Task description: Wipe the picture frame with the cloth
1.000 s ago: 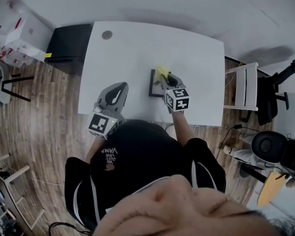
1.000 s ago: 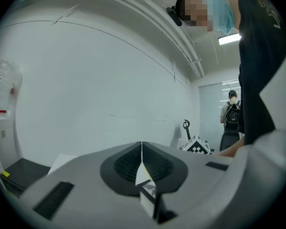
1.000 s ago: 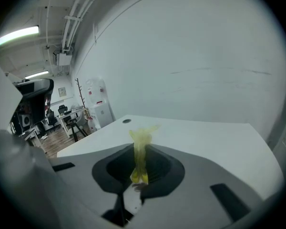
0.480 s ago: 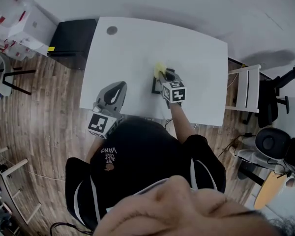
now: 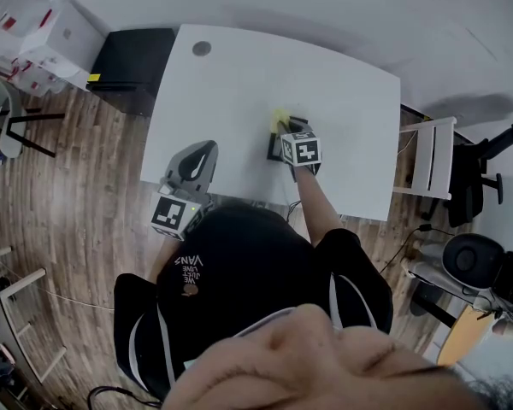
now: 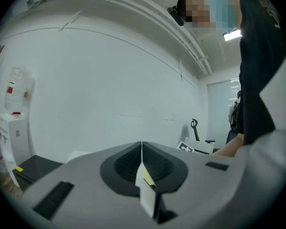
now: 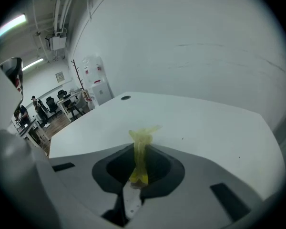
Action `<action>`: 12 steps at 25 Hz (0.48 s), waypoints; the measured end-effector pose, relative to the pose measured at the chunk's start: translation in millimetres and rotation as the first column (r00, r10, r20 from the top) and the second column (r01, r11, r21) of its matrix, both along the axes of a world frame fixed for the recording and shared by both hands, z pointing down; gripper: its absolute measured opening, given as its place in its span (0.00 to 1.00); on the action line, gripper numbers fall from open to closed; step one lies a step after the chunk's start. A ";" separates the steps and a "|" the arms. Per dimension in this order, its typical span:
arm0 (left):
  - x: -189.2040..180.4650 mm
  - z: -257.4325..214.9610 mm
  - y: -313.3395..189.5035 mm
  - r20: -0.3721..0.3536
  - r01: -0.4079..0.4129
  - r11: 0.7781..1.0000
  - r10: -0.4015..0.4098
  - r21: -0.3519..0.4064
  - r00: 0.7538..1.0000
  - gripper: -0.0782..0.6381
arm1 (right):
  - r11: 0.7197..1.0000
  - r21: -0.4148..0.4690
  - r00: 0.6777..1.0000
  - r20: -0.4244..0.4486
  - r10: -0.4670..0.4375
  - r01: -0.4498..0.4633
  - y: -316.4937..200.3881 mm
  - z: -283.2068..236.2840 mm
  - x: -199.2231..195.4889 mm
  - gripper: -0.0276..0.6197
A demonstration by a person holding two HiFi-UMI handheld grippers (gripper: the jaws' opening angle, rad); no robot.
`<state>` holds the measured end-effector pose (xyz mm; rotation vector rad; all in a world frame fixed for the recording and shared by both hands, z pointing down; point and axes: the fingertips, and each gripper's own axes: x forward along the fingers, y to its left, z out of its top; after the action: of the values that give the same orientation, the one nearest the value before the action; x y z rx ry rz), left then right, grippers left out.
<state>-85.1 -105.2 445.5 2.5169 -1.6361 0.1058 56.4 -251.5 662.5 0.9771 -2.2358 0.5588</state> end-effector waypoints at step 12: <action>12.1 1.5 0.4 0.003 -0.050 0.999 0.050 0.010 0.999 0.13 | 0.995 -0.039 0.995 -0.051 0.085 -0.087 -2.7 14.0 45.6 0.11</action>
<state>-72.9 -104.8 446.9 2.5667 -1.5795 0.1059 102.0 -254.2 676.6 1.0590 -2.1387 0.6100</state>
